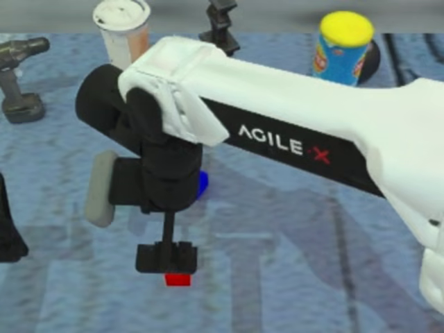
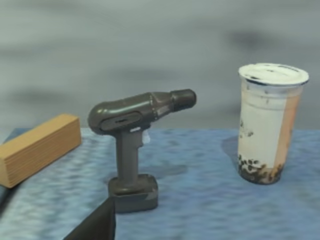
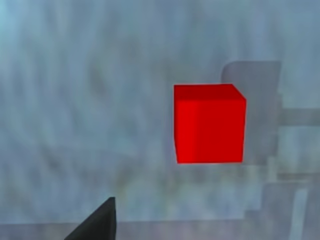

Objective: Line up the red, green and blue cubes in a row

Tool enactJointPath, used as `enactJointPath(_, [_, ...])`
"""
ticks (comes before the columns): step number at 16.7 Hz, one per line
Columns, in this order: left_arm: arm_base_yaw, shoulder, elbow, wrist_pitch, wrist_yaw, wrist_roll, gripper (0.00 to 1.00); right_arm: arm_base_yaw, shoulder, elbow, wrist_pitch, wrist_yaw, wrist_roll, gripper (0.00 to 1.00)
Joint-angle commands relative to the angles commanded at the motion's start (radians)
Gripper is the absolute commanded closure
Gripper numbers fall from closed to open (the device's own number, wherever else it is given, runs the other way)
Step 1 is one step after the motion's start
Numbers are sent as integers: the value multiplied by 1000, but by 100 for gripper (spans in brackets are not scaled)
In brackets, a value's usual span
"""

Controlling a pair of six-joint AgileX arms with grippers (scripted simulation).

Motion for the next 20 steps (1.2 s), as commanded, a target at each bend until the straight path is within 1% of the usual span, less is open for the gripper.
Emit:
enactJointPath(3, [-23, 133, 126, -80, 1, -9, 0, -69, -147, -121, 98, -10, 35, 0])
enactJointPath(7, [-64, 440, 373, -244, -1, -24, 0, -217, -483, -396, 294, -28, 119, 0])
enactJointPath(11, [-112, 843, 653, -443, -2, -41, 0, -403, -932, -775, 527, -42, 234, 0])
enactJointPath(14, [-151, 1169, 868, -599, -2, -55, 0, -544, -1287, -1099, 704, -45, 325, 0])
enactJointPath(17, [-189, 1459, 1071, -745, -1, -67, 0, -670, -1611, -1414, 867, -38, 406, 0])
enactJointPath(20, [-222, 1693, 1254, -868, 0, -78, 0, -778, -1885, -1689, 1018, -22, 474, 0])
